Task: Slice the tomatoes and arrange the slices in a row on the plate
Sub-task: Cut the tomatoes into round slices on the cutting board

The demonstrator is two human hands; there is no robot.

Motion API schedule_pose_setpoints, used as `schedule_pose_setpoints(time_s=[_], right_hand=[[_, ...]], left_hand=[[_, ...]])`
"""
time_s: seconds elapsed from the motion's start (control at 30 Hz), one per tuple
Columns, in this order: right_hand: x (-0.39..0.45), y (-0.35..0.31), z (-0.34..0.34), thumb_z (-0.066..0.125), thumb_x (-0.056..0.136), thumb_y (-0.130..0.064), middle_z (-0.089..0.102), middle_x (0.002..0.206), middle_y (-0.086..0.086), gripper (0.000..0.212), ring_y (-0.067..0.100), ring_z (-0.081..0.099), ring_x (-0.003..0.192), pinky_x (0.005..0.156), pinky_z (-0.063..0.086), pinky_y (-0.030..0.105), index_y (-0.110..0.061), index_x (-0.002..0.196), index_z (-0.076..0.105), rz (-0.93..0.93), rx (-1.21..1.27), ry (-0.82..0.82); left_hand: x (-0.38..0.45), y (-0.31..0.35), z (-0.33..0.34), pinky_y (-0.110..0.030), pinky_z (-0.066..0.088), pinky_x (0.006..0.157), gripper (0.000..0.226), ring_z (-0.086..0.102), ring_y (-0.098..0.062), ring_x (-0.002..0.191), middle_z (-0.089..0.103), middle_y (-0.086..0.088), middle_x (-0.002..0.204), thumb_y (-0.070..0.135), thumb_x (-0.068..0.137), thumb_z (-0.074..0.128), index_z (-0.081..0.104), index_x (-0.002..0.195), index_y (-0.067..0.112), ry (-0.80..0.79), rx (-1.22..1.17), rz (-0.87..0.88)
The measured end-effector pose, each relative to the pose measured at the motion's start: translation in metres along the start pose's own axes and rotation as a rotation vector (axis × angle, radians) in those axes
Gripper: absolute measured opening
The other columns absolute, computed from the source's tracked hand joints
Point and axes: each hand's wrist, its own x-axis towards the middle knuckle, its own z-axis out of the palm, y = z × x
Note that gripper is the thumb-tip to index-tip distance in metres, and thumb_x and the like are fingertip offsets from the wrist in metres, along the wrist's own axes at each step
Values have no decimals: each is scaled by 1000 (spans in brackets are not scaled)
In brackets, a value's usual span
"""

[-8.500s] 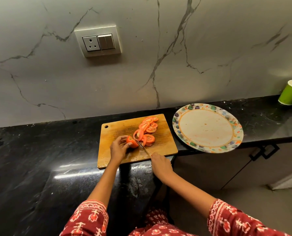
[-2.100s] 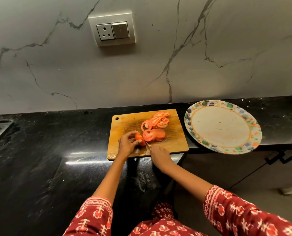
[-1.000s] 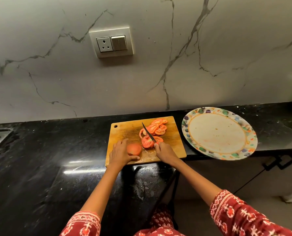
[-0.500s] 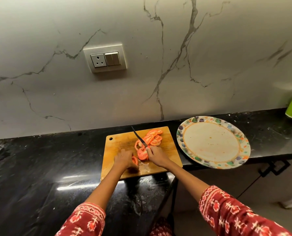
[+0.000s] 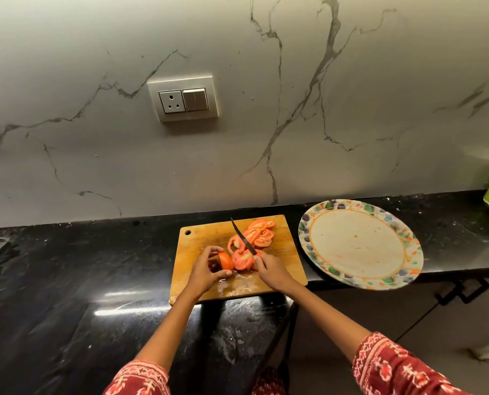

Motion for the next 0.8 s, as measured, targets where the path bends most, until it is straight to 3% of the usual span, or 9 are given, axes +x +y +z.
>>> schedule_pose_setpoints(time_s=[0.27, 0.37, 0.53, 0.67, 0.8], right_hand=[[-5, 1, 13, 39, 99, -17, 48, 70, 11, 28, 23, 45, 66, 61, 26, 33, -8, 73, 45, 27, 27, 28], [-8, 4, 17, 38, 99, -19, 47, 70, 8, 27, 22, 43, 66, 62, 27, 33, -9, 75, 45, 57, 35, 24], [-6, 3, 18, 37, 99, -19, 43, 64, 1, 31, 22, 43, 65, 61, 27, 32, -14, 69, 42, 71, 40, 9], [-2, 1, 16, 35, 99, -19, 54, 78, 12, 30, 31, 52, 78, 66, 34, 36, -8, 75, 50, 75, 25, 0], [-3, -3, 16, 35, 100, -18, 52, 81, 11, 29, 26, 50, 79, 67, 32, 35, -7, 77, 48, 69, 31, -3]], left_hand=[[1, -4, -4, -28, 46, 88, 56, 53, -25, 112, 54, -6, 116, 6, 64, 81, 48, 107, 22, 9, -53, -50], [0, -4, -5, -34, 46, 92, 68, 50, -22, 112, 51, -5, 121, 22, 64, 83, 43, 119, 27, -8, 128, -40], [3, -6, -12, -41, 40, 99, 87, 43, -28, 119, 47, -9, 127, 42, 65, 78, 32, 137, 30, -133, 667, -105], [4, -11, -12, -42, 37, 101, 82, 39, -29, 122, 45, -9, 132, 49, 66, 76, 39, 135, 27, -208, 798, -123], [8, -13, -12, -33, 37, 95, 62, 44, -25, 116, 51, -8, 126, 41, 67, 78, 53, 121, 23, -244, 767, -80]])
